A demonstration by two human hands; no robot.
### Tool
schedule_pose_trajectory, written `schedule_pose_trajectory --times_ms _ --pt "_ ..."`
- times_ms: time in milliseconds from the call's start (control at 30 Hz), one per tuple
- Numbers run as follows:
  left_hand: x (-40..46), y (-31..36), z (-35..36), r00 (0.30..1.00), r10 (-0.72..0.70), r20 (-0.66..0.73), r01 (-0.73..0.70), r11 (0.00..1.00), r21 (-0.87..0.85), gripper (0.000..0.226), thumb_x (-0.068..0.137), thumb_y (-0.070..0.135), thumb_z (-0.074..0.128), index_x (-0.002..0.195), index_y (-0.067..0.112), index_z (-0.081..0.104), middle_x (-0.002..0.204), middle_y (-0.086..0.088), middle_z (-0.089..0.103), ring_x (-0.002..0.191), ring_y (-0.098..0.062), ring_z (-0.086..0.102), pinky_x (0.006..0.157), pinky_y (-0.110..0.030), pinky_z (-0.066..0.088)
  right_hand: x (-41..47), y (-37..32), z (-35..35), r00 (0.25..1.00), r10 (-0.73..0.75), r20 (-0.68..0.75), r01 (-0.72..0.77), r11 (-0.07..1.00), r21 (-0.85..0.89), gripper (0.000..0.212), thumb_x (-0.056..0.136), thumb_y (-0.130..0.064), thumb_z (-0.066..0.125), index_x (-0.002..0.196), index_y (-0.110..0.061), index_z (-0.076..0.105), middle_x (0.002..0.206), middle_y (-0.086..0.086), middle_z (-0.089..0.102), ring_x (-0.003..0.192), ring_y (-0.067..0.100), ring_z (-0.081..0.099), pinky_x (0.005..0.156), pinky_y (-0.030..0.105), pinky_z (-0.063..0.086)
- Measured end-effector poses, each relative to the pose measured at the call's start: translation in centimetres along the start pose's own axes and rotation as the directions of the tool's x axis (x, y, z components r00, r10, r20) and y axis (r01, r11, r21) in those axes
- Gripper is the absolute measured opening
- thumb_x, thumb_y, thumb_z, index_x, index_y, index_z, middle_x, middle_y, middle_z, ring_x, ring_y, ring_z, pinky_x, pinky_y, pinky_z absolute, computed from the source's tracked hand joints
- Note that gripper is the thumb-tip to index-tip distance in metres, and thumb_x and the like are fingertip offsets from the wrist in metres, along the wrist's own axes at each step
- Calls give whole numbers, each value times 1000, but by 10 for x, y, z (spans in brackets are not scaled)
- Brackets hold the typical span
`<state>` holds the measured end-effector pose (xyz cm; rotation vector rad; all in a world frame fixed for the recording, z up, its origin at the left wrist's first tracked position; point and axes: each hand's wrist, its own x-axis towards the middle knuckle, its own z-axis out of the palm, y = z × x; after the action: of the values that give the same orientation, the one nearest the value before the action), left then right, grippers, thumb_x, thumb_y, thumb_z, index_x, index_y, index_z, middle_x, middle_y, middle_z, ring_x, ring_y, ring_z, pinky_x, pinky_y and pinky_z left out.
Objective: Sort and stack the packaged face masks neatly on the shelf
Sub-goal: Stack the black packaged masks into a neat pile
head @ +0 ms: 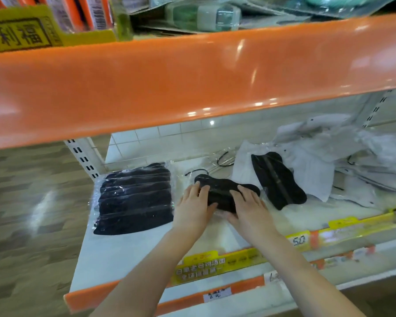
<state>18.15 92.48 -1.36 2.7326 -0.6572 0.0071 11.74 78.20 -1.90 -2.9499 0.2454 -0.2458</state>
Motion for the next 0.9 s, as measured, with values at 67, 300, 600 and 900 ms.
schedule_pose_trajectory --times_ms 67,300,600,900 --pt "4 5 6 998 -35 49 32 997 72 58 95 48 45 145 23 29 155 -6 23 143 -24 18 112 -39 25 -1 10 1 995 -56 86 54 998 25 67 92 -48 52 147 -17 30 155 9 23 143 25 20 115 37 18" --pt "0 0 18 994 50 96 -81 933 350 61 97 51 40 149 27 19 157 -13 19 144 -29 16 111 -39 21 3 29 -1 981 -147 123 138 987 77 63 90 -48 55 144 -22 36 152 -2 32 141 17 26 111 32 23" --pt "-6 -5 17 965 245 -96 -200 922 332 43 50 34 92 84 16 72 72 -4 66 66 -26 63 50 -31 49 0 32 10 971 -188 -147 197 979 55 34 57 -25 88 86 -19 70 81 -4 67 77 20 66 59 35 54" --pt "-4 -9 5 927 314 -204 -262 933 245 45 51 25 90 91 20 72 84 2 68 74 -21 67 60 -30 51 2 24 -11 942 -141 -306 176 980 89 24 66 -18 85 74 -20 62 65 -7 60 58 17 60 49 24 42"
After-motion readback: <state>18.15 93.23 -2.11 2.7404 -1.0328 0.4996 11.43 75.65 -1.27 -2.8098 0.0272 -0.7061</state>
